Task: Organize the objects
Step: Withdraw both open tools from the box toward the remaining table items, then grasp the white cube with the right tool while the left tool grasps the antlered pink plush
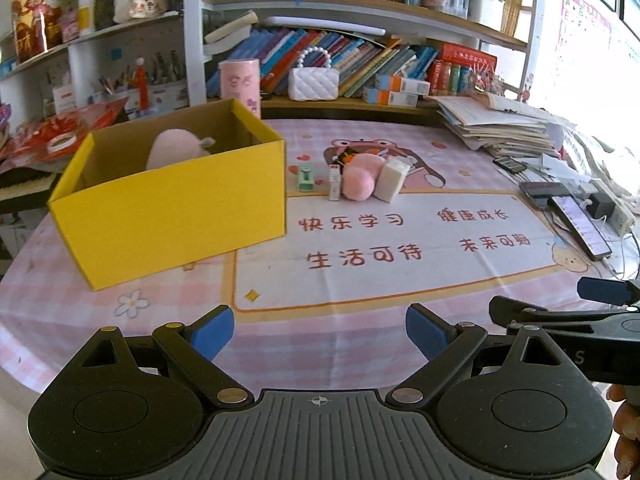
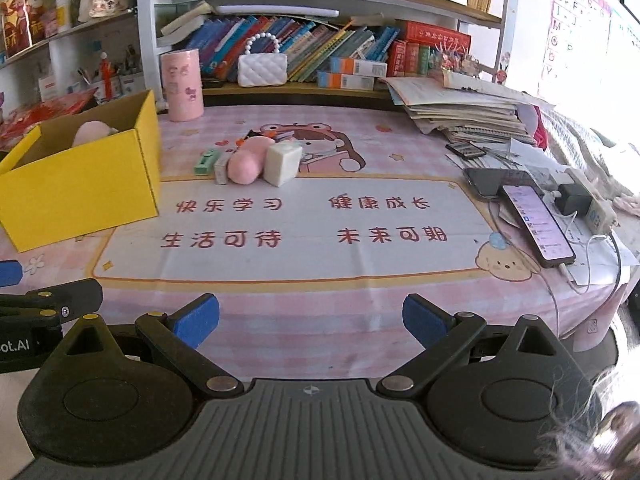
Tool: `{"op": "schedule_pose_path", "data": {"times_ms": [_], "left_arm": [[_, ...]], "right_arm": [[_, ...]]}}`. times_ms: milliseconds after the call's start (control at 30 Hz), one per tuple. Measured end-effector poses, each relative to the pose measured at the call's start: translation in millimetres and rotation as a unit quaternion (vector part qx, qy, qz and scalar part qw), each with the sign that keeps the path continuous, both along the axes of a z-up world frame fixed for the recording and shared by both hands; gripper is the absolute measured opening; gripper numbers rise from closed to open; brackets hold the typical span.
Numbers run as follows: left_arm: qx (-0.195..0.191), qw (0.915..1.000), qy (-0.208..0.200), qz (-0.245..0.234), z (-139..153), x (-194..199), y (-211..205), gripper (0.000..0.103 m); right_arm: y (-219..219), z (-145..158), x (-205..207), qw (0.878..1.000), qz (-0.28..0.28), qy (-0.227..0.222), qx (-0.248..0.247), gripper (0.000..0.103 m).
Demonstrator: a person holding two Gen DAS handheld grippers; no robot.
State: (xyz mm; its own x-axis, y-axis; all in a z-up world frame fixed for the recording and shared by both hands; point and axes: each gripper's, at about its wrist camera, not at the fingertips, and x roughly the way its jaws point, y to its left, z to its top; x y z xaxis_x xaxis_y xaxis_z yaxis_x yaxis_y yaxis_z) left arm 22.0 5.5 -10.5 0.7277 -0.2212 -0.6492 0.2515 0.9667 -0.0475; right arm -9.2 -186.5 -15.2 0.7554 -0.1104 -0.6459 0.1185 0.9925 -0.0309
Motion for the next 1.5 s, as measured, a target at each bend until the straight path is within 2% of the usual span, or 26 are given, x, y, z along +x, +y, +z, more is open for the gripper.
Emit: {"op": "schedule_pose_path", "data": {"times_ms": [567, 767, 1033, 1167, 1500], "left_arm": [[-0.004, 0.9998, 0.001, 0.021, 0.1, 55.1, -36.1, 0.095], [-0.004, 0.9995, 0.002, 0.03, -1.7, 75.7, -50.9, 0.095], [0.0, 0.9991, 0.002, 0.043, -2.0, 97.6, -70.7, 0.095], [0.004, 0.9986, 0.005, 0.053, -3.3, 106.9, -78.8, 0.095], [0.02, 0.9947, 0.021, 0.098, -8.9, 120.4, -84.5, 0.095]], "right_arm": [[-34.8, 1.2, 68.5, 0.999, 0.03, 0.019, 0.0, 0.099], [-47.1, 1.2, 95.8, 0.998, 0.052, 0.018, 0.005, 0.096], [-68.9, 3.3, 134.8, 0.996, 0.083, 0.012, 0.023, 0.07], [-75.5, 2.4, 157.0, 0.992, 0.117, 0.009, 0.035, 0.067], [-67.5, -9.6, 221.4, 0.979, 0.203, 0.006, 0.034, 0.067]]}}
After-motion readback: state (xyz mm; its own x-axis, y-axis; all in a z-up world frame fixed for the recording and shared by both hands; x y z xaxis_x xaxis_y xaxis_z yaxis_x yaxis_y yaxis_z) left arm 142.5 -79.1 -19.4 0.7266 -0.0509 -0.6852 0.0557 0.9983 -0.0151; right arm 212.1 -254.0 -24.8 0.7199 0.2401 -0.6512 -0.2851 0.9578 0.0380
